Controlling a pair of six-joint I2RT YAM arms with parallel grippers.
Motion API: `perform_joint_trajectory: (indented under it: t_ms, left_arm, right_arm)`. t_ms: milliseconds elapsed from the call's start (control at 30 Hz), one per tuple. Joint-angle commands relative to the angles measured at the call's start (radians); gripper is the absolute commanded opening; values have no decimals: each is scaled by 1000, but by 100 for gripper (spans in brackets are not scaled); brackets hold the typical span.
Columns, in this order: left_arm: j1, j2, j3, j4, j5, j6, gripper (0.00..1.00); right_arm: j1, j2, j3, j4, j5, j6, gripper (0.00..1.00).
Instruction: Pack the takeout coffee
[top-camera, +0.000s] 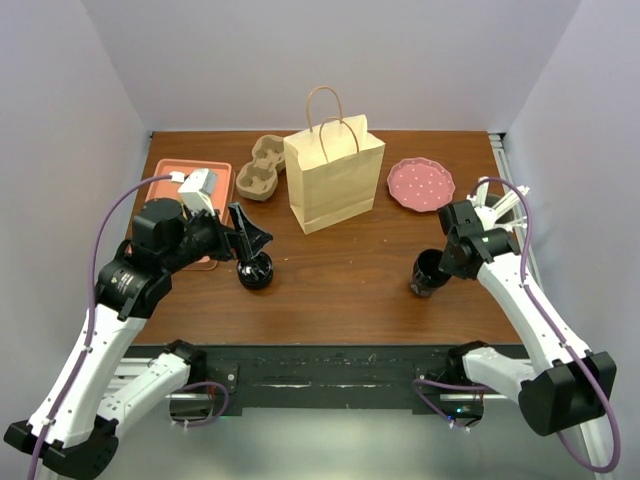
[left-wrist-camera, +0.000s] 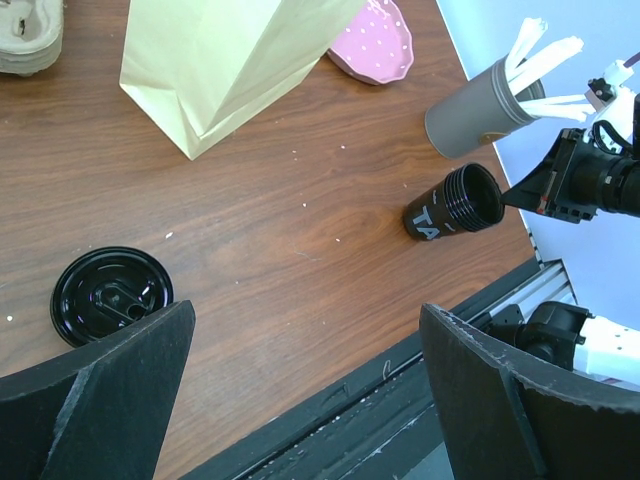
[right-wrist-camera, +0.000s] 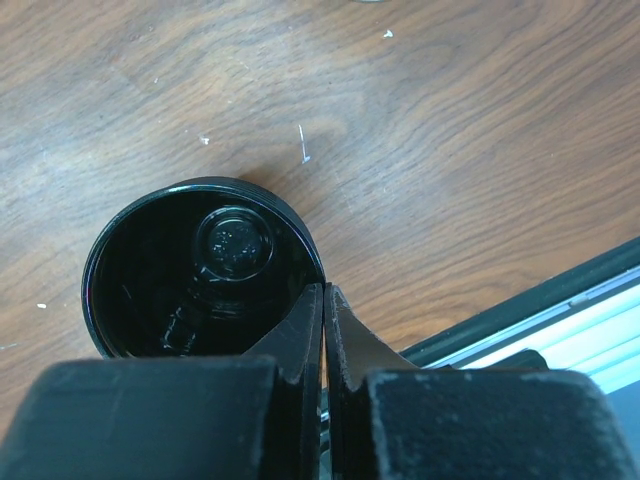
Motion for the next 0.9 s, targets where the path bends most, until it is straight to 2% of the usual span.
perform_joint_trajectory:
  t_ms: [0, 400, 867]
  left_arm:
    - [3, -4, 38, 42, 34, -7, 100]
    - [3, -28, 23, 33, 26, -7, 100]
    - [4, -47, 20, 13, 12, -3, 100]
  right_arm:
    - [-8, -36, 4, 41, 63, 33, 0]
    - [-6, -106, 44, 41, 86, -1, 0]
    - [-6, -177, 76, -2, 149, 48, 0]
